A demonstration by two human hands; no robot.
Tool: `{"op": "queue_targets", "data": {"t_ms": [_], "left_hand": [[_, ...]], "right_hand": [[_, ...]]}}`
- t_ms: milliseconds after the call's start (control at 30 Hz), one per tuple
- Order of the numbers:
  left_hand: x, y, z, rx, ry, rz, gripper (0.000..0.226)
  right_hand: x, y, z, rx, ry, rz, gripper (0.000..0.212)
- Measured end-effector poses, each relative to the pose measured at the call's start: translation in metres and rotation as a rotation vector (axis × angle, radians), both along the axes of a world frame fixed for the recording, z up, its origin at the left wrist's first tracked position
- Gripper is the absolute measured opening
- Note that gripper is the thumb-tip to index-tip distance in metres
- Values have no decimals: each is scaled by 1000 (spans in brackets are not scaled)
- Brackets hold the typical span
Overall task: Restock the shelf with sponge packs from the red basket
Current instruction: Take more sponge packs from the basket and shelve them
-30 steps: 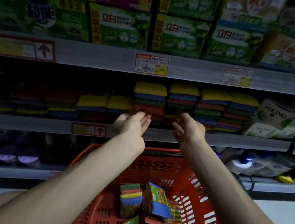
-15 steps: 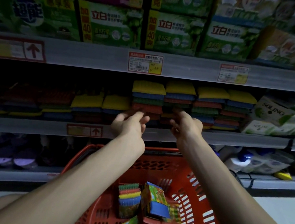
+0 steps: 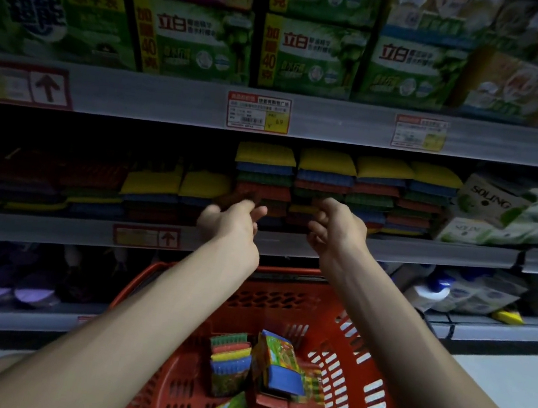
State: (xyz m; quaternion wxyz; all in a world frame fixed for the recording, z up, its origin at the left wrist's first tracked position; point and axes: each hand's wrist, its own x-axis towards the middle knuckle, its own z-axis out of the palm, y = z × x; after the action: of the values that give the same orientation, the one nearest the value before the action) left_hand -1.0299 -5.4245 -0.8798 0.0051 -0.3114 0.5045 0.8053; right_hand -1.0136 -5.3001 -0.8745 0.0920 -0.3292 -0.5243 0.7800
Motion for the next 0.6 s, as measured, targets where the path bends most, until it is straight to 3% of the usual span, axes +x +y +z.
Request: {"op": "queue_targets", "data": {"t_ms": [133, 233, 333, 600], "left_hand": [[-3, 1, 0, 3, -5, 3, 43], [-3, 1, 2, 2, -8, 13, 16], [-3, 1, 2, -1, -8, 23, 27], [3, 1, 9, 8, -15, 5, 29]], "right_hand": [[3, 1, -1, 21, 9, 12, 11], [4, 2, -2, 39, 8, 18, 16], [4, 3, -3, 49, 11, 15, 21], [2, 6, -9, 55, 33, 29, 23]]}}
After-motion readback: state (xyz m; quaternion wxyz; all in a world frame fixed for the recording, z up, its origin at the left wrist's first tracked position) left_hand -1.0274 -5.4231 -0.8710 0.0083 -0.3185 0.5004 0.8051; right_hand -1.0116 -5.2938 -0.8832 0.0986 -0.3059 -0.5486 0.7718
